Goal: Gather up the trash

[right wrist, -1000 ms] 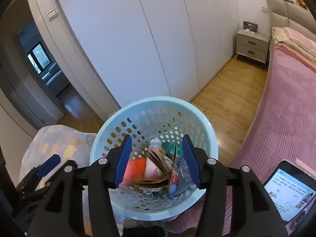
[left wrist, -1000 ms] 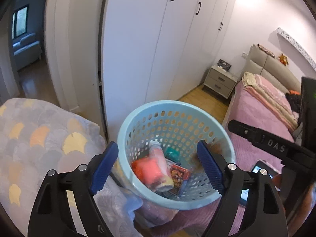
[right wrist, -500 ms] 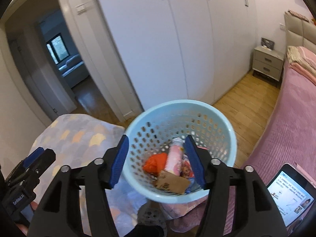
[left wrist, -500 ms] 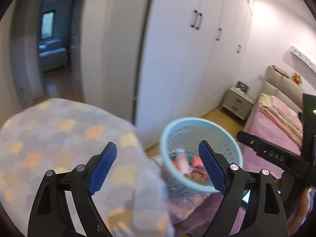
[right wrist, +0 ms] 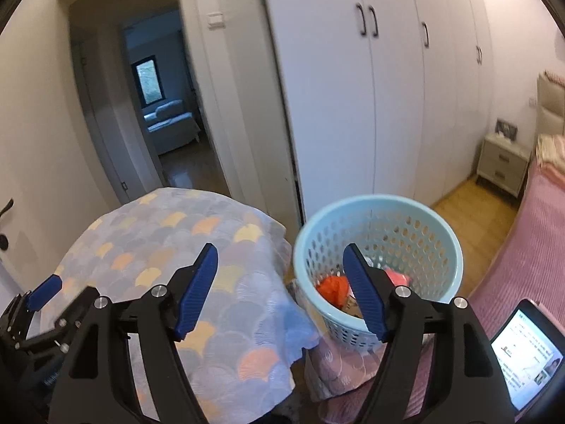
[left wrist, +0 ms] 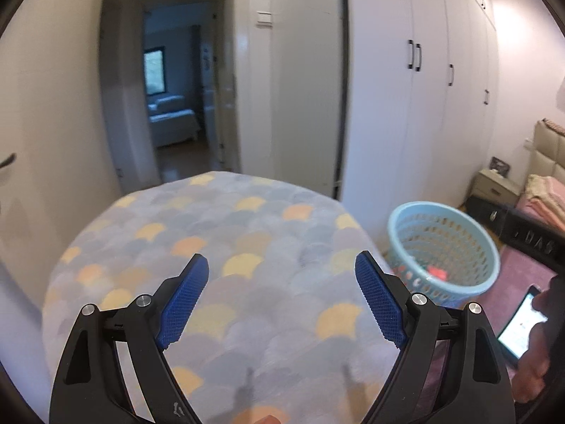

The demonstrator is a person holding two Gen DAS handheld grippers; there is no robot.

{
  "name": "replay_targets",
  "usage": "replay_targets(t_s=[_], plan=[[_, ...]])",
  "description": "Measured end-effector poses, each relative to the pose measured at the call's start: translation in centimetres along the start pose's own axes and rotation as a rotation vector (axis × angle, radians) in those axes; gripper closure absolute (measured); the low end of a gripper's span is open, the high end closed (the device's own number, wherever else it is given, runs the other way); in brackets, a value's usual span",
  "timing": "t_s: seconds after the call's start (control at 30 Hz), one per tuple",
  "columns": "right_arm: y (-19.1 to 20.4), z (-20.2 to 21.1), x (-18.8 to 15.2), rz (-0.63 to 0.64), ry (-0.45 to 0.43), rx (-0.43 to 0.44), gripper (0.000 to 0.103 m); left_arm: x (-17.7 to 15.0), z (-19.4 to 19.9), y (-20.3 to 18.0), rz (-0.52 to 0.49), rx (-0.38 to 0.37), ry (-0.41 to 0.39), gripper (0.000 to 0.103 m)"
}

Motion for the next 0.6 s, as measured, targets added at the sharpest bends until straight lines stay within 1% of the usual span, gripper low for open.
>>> replay_targets(t_s=[0.1, 0.2, 0.3, 0.4, 0.5, 0.6], plan=[[1.4, 1.4, -0.9, 0.037, -0.054, -0.001, 0.031, -1.0, 1.3, 0.6, 0.012, 0.049, -0.006, 0.02], [2.4, 2.5, -1.7, 0.074, -0.109, -0.017, 0.03, -1.8, 2.6, 1.2, 0.033, 0.079, -0.017, 0.02], [3.1, 3.2, -2.5, 0.101, -0.145, -0.025, 0.029, -2.5, 3.6, 1.6, 0.039, 0.105, -0.029, 0.019], [3.2, 3.5, -2.9, 0.1, -0.155, -0.017, 0.027, -3.1, 4.2, 1.6, 0.047, 0.114, -0.03, 0.019], [3.0, 3.5, -3.3, 0.092, -0.151, -0.013, 0.027, -3.5, 4.7, 1.4, 0.055, 0.103, -0.033, 0.018], [2.9, 3.5, -3.5, 0.09, -0.147, -0.012, 0.027, -3.6, 4.7, 1.4, 0.054, 0.116, -0.025, 0.018]])
Point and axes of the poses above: each gripper's, at about its wrist camera, not at the fingertips, and z roughly against the way its jaws point, y to its left, x to its top, the point moved 2 cm from there along -z, roughly the way its jaws point, and after that the axes turned 12 degrees about -z, right-handed, at the moved point
